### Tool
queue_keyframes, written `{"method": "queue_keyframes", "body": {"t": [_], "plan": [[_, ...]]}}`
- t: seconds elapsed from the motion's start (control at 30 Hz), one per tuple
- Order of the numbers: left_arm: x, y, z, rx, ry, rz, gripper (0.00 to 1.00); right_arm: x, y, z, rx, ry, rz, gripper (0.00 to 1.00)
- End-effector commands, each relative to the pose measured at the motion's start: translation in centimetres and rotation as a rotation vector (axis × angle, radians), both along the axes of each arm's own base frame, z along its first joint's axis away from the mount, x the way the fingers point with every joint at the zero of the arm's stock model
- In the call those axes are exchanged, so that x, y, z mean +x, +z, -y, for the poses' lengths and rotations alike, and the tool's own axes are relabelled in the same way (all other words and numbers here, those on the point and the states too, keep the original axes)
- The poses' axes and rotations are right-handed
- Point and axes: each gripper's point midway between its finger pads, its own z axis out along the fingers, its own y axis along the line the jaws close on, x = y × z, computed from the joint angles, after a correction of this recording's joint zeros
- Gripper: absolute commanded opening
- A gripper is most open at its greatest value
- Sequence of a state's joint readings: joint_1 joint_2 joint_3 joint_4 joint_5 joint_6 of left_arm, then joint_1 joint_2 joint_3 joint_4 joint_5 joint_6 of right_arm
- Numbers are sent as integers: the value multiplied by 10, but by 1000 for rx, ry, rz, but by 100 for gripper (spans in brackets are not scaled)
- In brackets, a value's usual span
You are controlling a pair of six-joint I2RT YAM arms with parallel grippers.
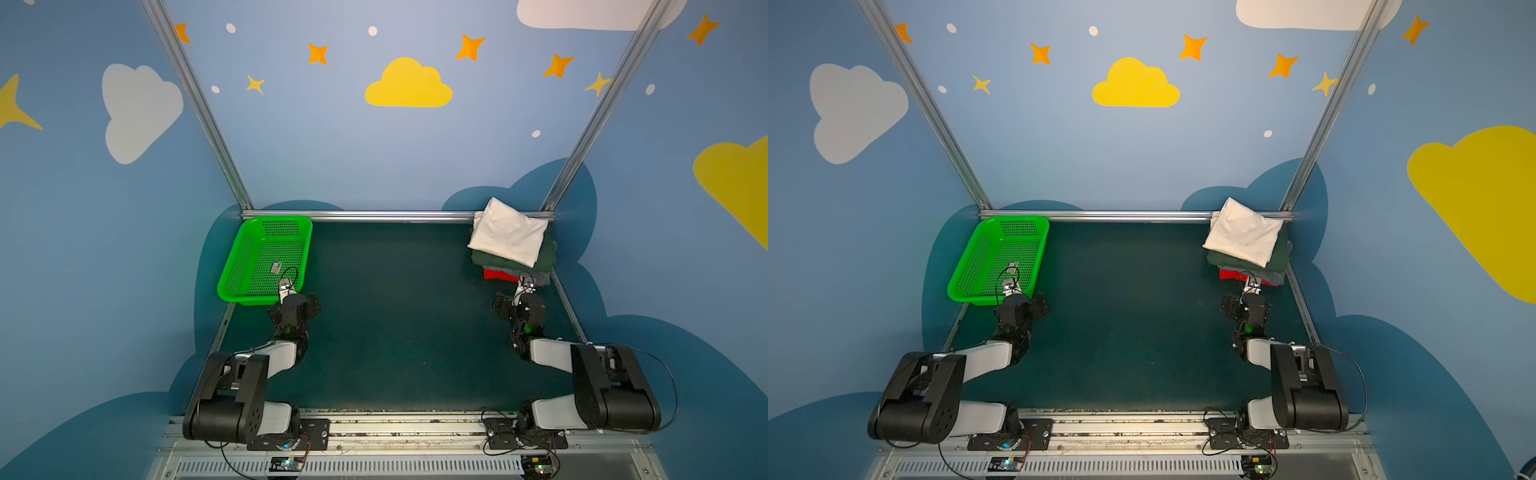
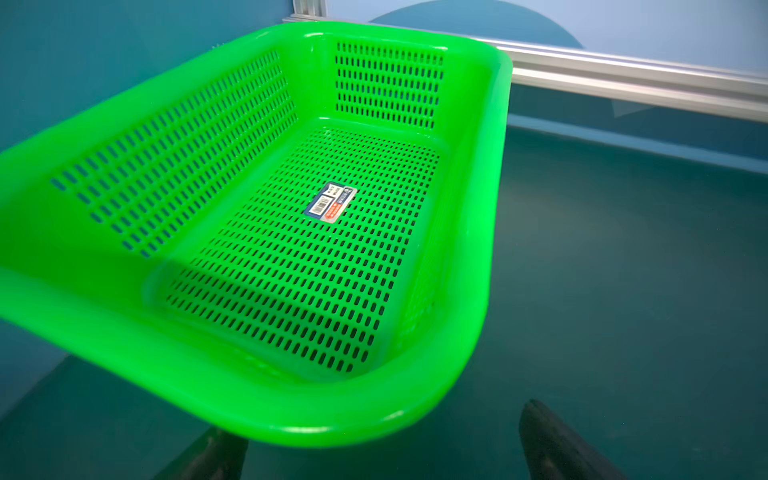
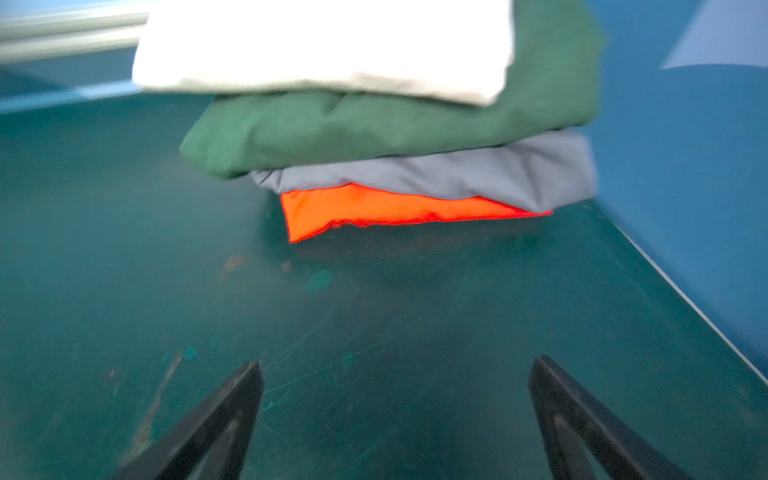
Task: Fold and stack the t-shirts
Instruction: 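Lower the white shirt onto the green stack and open the right gripper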
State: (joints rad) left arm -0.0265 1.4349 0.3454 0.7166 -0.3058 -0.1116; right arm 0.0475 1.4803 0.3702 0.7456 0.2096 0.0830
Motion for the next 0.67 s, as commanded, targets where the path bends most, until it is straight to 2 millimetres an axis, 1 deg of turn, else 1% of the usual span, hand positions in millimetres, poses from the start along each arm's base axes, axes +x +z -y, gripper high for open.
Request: {"method": "queue_keyframes", "body": {"t": [0.0, 0.1, 0.17, 0.33, 0.63], "plan": [[21, 3, 10, -45, -92, 69, 100, 15, 16, -13, -36, 69, 118, 98], [26, 0, 9, -56, -94, 18, 100, 12, 11, -14, -27, 69, 36, 98], [26, 0, 10, -56, -94, 18, 100, 12, 14, -11, -28, 48, 79, 98], [26, 0, 10, -56, -96, 21, 100, 12, 13, -14, -39, 63, 57, 98], [25, 0, 10, -56, -97, 19, 100, 14, 13, -13, -34, 61, 51, 98]]}}
